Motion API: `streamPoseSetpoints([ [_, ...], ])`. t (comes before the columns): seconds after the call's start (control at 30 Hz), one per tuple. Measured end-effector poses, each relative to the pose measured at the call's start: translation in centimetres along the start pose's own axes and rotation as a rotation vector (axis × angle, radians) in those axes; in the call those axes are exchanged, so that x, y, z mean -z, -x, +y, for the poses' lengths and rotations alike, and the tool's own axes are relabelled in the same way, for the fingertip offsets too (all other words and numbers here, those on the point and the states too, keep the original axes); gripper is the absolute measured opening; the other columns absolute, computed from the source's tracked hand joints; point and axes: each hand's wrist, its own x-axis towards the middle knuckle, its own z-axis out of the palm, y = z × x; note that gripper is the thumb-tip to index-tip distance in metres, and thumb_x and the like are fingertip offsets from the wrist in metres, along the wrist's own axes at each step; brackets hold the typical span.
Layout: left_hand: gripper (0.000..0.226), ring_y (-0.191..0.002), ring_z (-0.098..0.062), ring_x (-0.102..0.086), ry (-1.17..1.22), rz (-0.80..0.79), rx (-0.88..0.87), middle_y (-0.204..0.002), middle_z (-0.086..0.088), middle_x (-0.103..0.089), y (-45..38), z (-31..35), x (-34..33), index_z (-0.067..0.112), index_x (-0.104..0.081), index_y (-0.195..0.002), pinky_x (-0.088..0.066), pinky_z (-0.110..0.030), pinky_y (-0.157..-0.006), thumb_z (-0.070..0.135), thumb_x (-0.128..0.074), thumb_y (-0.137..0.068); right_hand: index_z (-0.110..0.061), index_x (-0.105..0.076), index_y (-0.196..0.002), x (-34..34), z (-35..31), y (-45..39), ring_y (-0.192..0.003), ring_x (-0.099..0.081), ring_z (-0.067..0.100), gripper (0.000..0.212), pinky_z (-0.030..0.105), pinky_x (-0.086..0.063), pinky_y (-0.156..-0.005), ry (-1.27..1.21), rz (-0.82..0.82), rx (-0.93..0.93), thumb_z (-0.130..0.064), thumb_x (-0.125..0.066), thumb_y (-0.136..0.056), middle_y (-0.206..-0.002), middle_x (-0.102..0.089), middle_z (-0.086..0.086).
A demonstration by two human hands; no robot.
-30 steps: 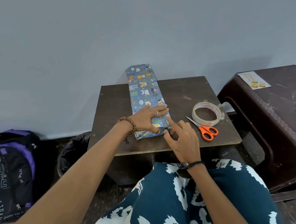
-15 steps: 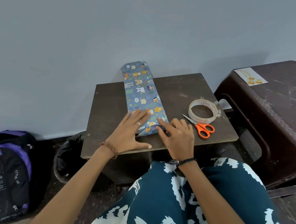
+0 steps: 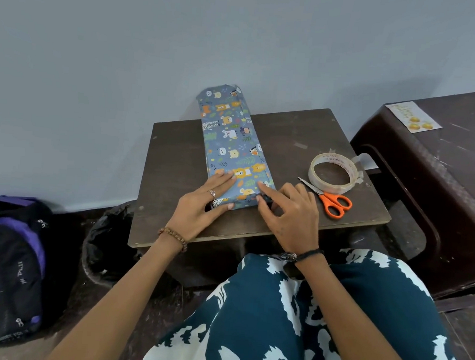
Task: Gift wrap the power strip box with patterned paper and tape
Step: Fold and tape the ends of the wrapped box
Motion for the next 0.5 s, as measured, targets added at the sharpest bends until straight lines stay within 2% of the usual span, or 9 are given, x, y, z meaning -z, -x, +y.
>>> streamPoseSetpoints([
  [0.13,0.059,-0.135,-0.003,-0.026,0.015,-0.003,0.019,-0.140,0.010,-0.037,0.08,0.12,0.10,0.018,-0.036,-0.135,-0.015,-0.009,-0.111,0.014,-0.065,-0.084,-0.016,-0.071,-0.106,0.25,-0.19,-0.15,-0.064,-0.051,0.021,0.034,0.033,-0.046,-0.059,-0.035,-0.039,0.017,-0.035,-0.058,-0.081,-0.069,-0.054,0.003],
  [0.23,0.056,-0.135,0.000,-0.026,0.051,-0.005,0.022,-0.139,0.011,-0.037,0.10,0.24,0.09,0.020,-0.037,-0.134,-0.015,-0.009,-0.111,0.013,-0.064,-0.085,-0.014,-0.069,-0.108,0.21,-0.34,-0.12,-0.063,-0.050,0.021,0.036,0.033,-0.046,-0.059,-0.034,-0.032,0.013,-0.037,-0.064,-0.080,-0.067,-0.053,0.002],
  [0.33,0.053,-0.134,0.004,-0.023,0.087,-0.013,0.031,-0.140,0.014,-0.036,0.15,0.19,0.07,0.022,-0.038,-0.134,-0.014,-0.007,-0.110,0.014,-0.061,-0.087,-0.014,-0.068,-0.107,0.08,-0.44,-0.14,-0.062,-0.048,0.019,0.038,0.034,-0.046,-0.059,-0.060,-0.017,-0.011,-0.040,-0.062,-0.080,-0.066,-0.051,0.000],
  [0.5,0.050,-0.137,0.000,-0.024,0.127,-0.024,0.039,-0.141,0.013,-0.037,0.27,0.03,0.03,0.023,-0.037,-0.136,-0.015,-0.014,-0.113,0.015,-0.057,-0.090,-0.013,-0.069,-0.101,-0.40,-1.00,0.01,-0.064,-0.045,0.016,0.034,0.029,-0.039,-0.061,-0.081,0.050,-0.013,-0.039,-0.061,-0.081,-0.067,-0.051,-0.001],
])
